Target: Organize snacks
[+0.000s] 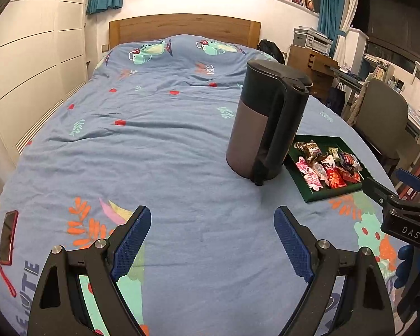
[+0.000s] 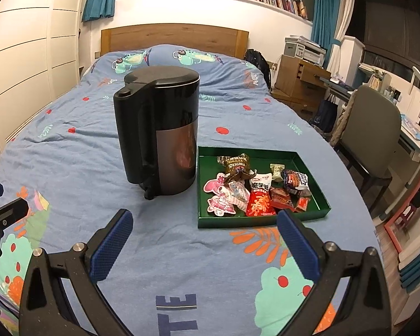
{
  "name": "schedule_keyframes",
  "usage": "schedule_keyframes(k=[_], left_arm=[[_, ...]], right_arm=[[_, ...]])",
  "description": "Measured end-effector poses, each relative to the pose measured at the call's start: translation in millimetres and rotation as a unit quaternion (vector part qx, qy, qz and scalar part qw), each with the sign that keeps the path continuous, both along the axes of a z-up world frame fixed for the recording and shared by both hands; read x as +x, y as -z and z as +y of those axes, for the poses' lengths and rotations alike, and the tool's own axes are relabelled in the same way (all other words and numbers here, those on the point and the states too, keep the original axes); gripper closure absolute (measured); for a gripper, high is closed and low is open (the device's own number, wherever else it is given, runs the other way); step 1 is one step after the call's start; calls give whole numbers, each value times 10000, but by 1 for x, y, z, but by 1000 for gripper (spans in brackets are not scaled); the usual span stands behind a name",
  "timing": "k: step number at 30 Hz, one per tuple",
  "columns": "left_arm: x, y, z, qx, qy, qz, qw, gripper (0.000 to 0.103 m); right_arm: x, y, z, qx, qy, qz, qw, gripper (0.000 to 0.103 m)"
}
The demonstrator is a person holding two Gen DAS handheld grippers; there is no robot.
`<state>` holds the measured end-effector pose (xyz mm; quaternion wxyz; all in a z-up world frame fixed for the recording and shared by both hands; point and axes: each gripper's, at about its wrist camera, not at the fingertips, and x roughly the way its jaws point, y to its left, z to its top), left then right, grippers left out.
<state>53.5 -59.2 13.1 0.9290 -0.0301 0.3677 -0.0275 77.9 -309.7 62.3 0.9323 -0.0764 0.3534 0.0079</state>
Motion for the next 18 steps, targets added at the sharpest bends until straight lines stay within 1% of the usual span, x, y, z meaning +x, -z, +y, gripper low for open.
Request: schedule_keyframes(k=[18], left_arm=[[-1, 3, -2, 24, 62, 37, 10000, 17]], right_arm=[[4, 1, -3, -89, -1, 48, 9999, 0]])
